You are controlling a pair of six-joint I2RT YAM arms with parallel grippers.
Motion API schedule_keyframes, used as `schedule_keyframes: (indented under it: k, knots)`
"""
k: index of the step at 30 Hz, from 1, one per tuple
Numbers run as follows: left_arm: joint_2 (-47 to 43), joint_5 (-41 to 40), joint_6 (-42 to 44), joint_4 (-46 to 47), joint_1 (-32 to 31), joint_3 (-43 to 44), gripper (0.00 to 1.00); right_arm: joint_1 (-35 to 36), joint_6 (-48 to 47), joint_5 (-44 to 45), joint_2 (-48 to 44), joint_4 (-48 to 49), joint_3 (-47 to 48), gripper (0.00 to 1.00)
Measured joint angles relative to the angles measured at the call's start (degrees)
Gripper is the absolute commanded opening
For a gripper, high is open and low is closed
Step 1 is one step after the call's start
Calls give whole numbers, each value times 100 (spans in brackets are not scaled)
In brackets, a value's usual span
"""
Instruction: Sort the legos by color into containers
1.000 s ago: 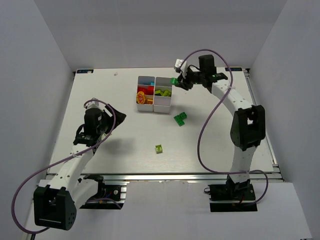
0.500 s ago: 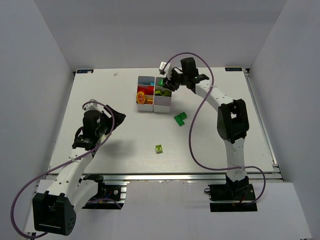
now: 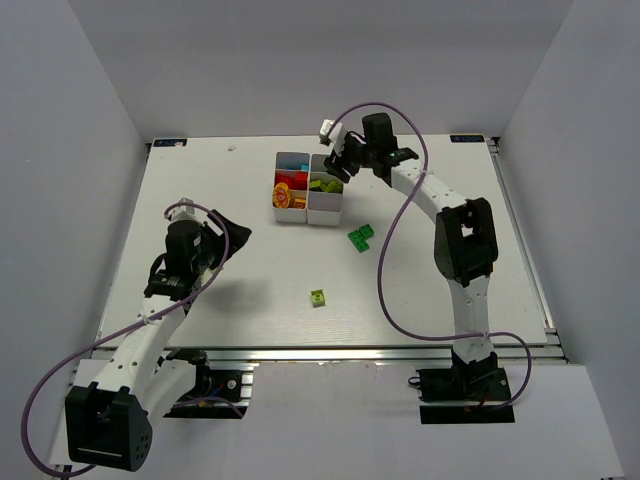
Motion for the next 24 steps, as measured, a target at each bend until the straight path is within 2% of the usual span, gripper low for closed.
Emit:
schedule_keyframes:
  k: [6, 10, 14, 17, 20, 22, 24]
  knots:
    - [0, -2, 4, -2, 0, 0, 86, -13, 114, -13, -107, -24, -109, 66]
    - [0, -7, 2, 2, 0, -4, 86, -85, 350, -214, -863, -227, -883, 49]
    - [0, -4, 2, 28, 0, -42, 86, -282, 625, -256, -1836, -614, -1674, 47]
    - [20, 2, 4, 46, 0, -70, 86, -407, 911, -94, -2339, -824, -2229, 54]
    - [79, 17, 7, 81, 0, -72, 86, -492, 1207, 170, -2398, -1032, -2562, 63]
    - [120, 33, 7, 133, 0, -79, 85, -494, 1414, 293, -2260, -1213, -2662, 78]
    - [129, 44, 9, 133, 0, -79, 86, -490, 1670, 391, -2026, -1322, -2664, 84]
